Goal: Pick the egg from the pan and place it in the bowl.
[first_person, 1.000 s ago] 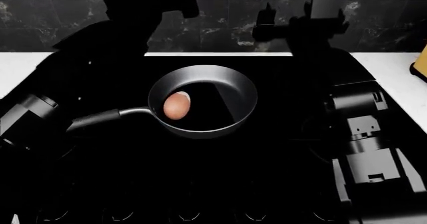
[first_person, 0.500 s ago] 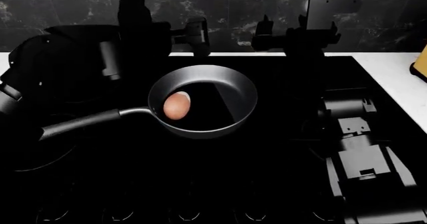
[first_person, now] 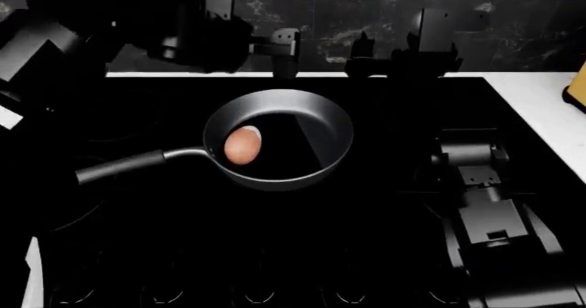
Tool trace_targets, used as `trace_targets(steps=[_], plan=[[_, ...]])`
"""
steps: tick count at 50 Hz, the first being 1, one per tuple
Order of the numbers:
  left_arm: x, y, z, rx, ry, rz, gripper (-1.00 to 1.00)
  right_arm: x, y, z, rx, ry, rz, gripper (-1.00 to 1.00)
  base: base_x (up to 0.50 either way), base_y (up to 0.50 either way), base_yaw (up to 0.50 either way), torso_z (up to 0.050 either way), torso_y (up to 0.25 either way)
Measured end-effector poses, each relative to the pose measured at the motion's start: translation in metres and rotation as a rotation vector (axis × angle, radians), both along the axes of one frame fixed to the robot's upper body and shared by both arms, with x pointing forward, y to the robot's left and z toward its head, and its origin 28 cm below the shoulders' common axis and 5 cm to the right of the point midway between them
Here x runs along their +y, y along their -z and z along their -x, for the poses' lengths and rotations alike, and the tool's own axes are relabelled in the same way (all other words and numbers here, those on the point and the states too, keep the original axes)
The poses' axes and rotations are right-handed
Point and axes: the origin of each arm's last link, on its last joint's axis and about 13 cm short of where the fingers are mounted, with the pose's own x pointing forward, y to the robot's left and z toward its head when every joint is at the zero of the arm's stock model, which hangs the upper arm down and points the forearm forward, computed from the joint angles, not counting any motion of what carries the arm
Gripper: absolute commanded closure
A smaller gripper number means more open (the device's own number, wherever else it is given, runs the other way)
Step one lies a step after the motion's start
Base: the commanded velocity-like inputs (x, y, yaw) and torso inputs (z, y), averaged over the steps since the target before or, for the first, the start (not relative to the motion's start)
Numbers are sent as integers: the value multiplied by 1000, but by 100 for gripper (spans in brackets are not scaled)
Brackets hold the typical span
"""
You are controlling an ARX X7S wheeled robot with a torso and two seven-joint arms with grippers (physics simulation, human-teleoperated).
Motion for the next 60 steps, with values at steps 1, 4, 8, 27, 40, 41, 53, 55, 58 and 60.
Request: trace_targets(steps=[1,4,8,27,40,41,53,55,58,60], plan=[[0,-1,0,12,0,-12,-100,0,0,0,1,0,-1,-100,0,0,0,0,0],[0,-2,2,47,1,-52,-100,0,2,-1,5,-2,-5,-100,0,0,0,0,0],[-1,-3,5,91,5,-108,-100,0,4,-2,11,-4,-11,-100,0,0,0,0,0],[-11,2,17,228,30,-286,-100,-1,12,-4,25,-18,-39,-100,0,0,0,0,0],[-16,5,22,265,49,-355,-100,-2,15,-3,28,-23,-59,-100,0,0,0,0,0],[-16,6,22,267,50,-358,-100,-2,15,-3,28,-23,-60,-100,0,0,0,0,0],[-19,11,24,290,70,-387,-100,-3,18,-3,32,-25,-72,-100,0,0,0,0,0],[-20,11,24,293,73,-390,-100,-3,19,-3,33,-25,-73,-100,0,0,0,0,0],[-20,13,24,297,75,-394,-100,-3,20,-3,35,-25,-75,-100,0,0,0,0,0],[-20,13,24,299,76,-397,-100,-3,20,-3,36,-25,-76,-100,0,0,0,0,0]])
